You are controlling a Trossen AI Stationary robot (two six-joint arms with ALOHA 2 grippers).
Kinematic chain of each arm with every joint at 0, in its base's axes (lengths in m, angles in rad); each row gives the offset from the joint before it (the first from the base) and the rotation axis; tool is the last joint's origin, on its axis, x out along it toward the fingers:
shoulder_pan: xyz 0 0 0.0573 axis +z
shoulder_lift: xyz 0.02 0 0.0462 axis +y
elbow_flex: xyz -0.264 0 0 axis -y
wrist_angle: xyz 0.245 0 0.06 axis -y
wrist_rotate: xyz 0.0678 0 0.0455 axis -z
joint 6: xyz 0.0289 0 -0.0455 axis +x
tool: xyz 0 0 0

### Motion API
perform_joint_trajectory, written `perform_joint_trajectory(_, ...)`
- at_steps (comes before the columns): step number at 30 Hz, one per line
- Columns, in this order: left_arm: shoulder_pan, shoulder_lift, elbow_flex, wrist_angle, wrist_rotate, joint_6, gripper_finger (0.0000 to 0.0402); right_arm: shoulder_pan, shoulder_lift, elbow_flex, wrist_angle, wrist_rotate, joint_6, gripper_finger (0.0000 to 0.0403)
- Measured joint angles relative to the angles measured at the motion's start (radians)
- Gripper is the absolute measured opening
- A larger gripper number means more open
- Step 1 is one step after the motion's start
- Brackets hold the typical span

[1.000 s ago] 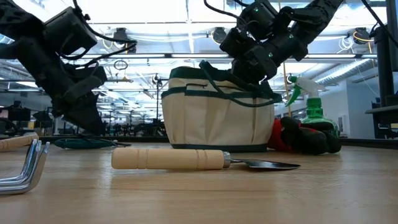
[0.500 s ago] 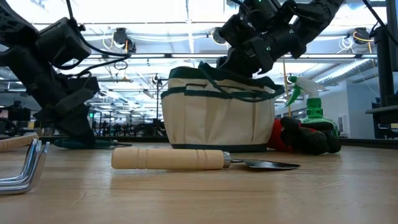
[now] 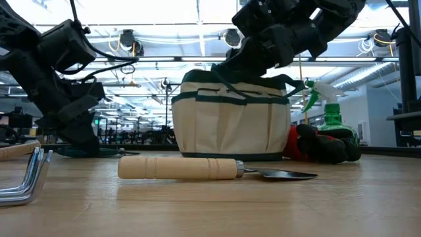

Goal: Pick & Place Garden tools in Gardening bag
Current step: Put the brown shears into the green gardening bag

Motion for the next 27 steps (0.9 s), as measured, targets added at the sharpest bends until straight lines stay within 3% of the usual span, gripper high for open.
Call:
perform_joint_trajectory(14,0.000,0.093,0.002,0.016,-0.015,-0.018,0.0132,0.003,0.000,0.000,0.117,-0.003,0.026,0.0157)
perform_joint_trajectory(22,0.000,0.094,0.000,0.049,-0.028,0.011,0.0054,0.002,0.000,0.000,0.116,-0.003,0.027,0.0157)
perform_joint_trajectory(27,0.000,0.094,0.000,0.055,-0.045,0.003,0.0053,0.002,0.000,0.000,0.116,-0.003,0.027,0.0157)
